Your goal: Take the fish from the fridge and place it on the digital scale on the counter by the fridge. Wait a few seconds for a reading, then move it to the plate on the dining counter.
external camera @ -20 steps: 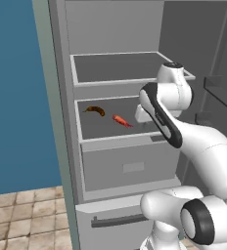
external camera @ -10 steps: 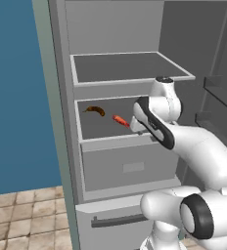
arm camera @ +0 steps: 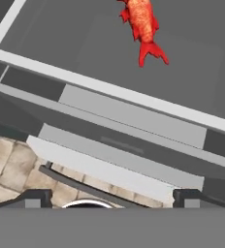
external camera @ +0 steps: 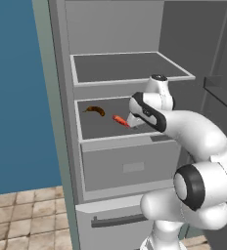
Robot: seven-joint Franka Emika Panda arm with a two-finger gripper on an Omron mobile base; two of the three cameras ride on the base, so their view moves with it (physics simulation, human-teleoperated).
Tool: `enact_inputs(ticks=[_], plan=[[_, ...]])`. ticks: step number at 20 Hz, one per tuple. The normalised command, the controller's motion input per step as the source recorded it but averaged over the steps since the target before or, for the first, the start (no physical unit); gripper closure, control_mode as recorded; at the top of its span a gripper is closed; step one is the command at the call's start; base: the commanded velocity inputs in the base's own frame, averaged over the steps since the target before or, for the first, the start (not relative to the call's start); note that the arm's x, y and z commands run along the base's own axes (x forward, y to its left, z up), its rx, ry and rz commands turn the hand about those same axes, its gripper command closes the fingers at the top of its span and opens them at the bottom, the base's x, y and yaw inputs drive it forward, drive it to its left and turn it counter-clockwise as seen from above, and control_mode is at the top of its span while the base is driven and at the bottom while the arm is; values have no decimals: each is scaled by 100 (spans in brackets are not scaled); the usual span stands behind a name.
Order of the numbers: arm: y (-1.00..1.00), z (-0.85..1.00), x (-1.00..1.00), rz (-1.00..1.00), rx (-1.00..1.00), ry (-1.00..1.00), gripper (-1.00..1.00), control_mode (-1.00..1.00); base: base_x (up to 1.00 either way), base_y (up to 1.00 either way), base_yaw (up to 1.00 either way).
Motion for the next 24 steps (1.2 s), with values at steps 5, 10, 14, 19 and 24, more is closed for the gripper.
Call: enact_inputs(ticks=[5,10,14,19,24], plan=[[1,-41,62,6,0,0,-100,-100,0,0,0],[18,-23,48,1,0,0,-100,-100,0,0,0],[24,-6,38,0,0,0,-100,-100,0,0,0],[4,-11,27,0,2,-1,-100,-100,0,0,0],[0,-14,24,0,3,-1,-100,-100,0,0,0]])
